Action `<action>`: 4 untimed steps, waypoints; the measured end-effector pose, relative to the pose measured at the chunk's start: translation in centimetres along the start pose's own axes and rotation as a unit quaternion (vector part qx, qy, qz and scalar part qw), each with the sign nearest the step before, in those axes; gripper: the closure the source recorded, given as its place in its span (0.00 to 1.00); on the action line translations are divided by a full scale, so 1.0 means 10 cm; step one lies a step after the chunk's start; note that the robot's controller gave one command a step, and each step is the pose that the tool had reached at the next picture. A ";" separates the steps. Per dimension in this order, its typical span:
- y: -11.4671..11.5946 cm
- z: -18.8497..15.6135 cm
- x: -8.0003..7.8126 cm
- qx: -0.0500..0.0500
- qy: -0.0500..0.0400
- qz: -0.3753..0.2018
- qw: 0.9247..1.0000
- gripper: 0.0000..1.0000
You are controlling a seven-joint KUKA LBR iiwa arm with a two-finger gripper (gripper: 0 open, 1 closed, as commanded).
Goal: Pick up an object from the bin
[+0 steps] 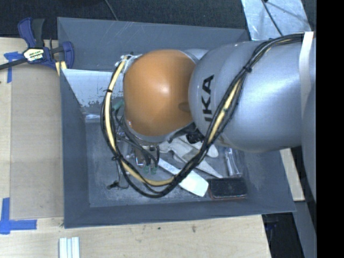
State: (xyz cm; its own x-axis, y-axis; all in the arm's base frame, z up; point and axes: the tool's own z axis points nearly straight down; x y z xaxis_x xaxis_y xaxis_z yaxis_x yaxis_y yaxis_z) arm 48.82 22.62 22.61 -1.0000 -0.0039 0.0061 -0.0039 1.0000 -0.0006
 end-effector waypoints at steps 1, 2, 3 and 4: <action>-0.02 -0.05 -0.02 -0.001 -0.004 0.002 1.000 1.00; -0.02 -0.05 -0.02 -0.001 -0.004 0.003 1.000 1.00; -0.06 0.20 -0.04 -0.002 -0.008 -0.061 0.998 1.00; -0.07 0.52 -0.13 0.000 -0.002 -0.118 0.993 1.00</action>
Offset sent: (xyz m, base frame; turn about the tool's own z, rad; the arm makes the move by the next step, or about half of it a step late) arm 0.0000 0.0000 0.0000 0.0000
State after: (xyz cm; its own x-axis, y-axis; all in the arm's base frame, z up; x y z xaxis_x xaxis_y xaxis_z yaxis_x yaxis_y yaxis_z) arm 50.04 21.95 17.38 -0.9714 -0.2375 0.0027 -0.2375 0.9714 0.0000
